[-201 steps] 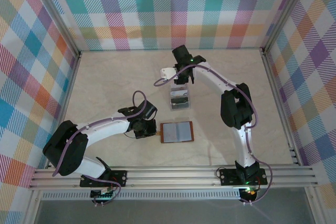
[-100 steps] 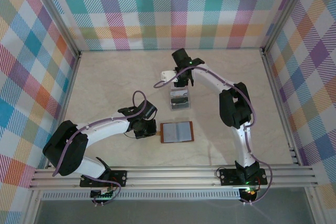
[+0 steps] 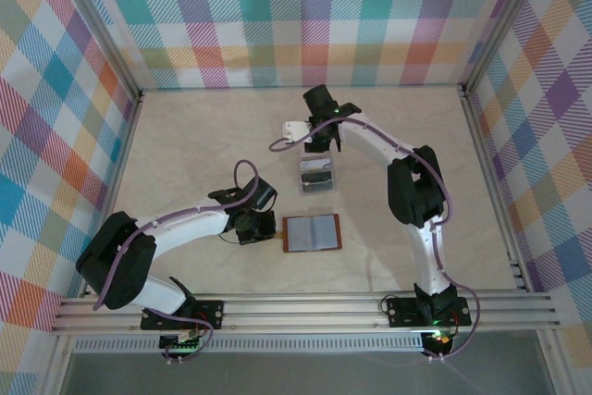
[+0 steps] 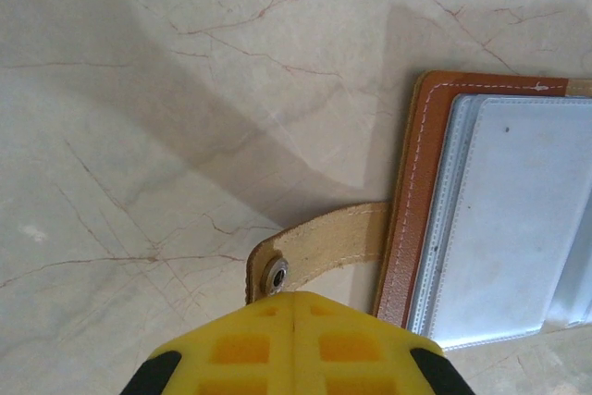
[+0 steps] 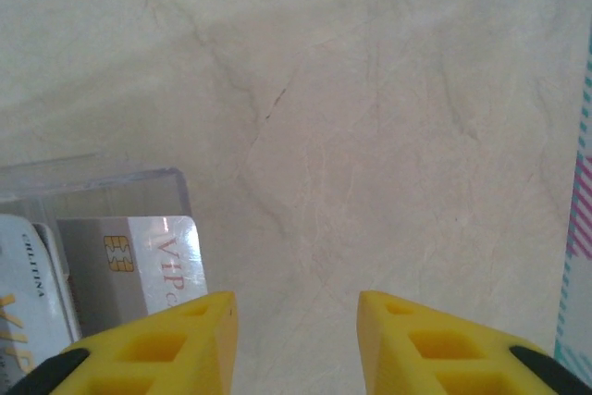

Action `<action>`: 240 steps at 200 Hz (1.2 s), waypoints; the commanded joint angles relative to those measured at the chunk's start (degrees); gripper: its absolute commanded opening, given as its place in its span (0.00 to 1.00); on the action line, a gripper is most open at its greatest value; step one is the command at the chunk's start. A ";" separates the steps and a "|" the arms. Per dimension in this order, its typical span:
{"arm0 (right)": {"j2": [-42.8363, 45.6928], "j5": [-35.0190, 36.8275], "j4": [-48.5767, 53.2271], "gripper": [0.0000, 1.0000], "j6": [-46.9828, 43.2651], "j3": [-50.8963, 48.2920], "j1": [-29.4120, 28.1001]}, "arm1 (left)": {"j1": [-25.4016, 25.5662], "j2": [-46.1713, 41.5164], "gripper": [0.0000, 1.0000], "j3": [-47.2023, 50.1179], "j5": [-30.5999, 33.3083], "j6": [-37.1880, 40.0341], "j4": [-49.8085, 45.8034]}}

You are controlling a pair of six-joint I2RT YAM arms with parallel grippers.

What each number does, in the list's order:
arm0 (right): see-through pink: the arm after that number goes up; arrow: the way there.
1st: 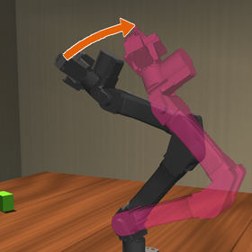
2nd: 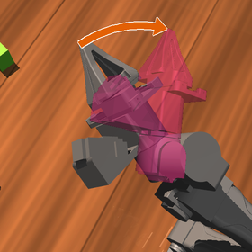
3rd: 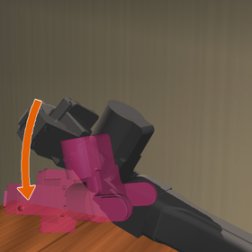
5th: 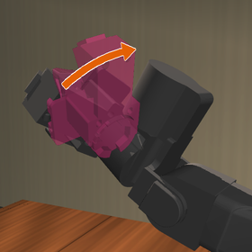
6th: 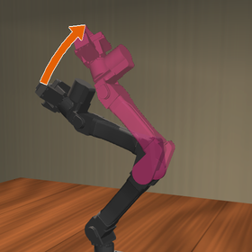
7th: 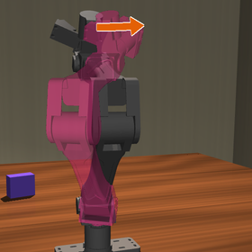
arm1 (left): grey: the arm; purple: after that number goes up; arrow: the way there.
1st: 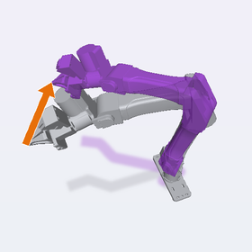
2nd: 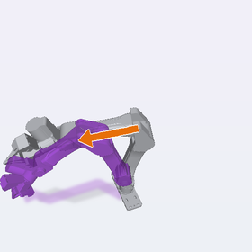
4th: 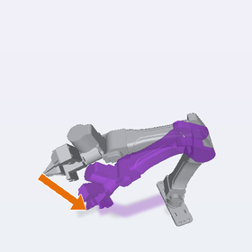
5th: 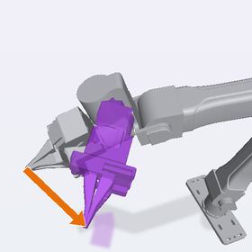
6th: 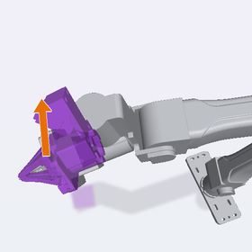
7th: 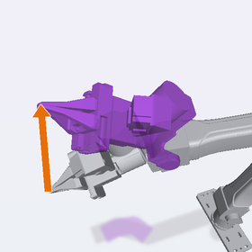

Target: Take the credit cards out of the card holder

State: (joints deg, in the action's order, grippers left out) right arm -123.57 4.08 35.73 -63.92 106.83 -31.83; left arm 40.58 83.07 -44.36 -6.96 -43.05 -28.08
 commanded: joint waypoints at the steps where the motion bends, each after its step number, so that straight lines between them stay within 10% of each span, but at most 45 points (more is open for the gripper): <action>1: 5.06 -1.08 -1.05 0.43 9.69 -0.65 0.36 | -0.52 1.28 0.06 0.01 -0.52 -0.36 0.95; 131: 30.98 -13.04 -4.34 0.40 71.70 -27.66 0.24 | -0.57 2.00 0.05 -3.05 -1.57 0.23 1.26; 240: 38.09 -33.98 -9.85 0.28 100.52 -45.98 -0.24 | -0.50 6.39 0.05 -5.63 -6.23 1.25 4.41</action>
State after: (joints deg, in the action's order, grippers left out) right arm -86.59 -23.40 29.30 29.26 63.79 -31.83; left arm 40.56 86.21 -48.71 -10.46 -42.57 -26.04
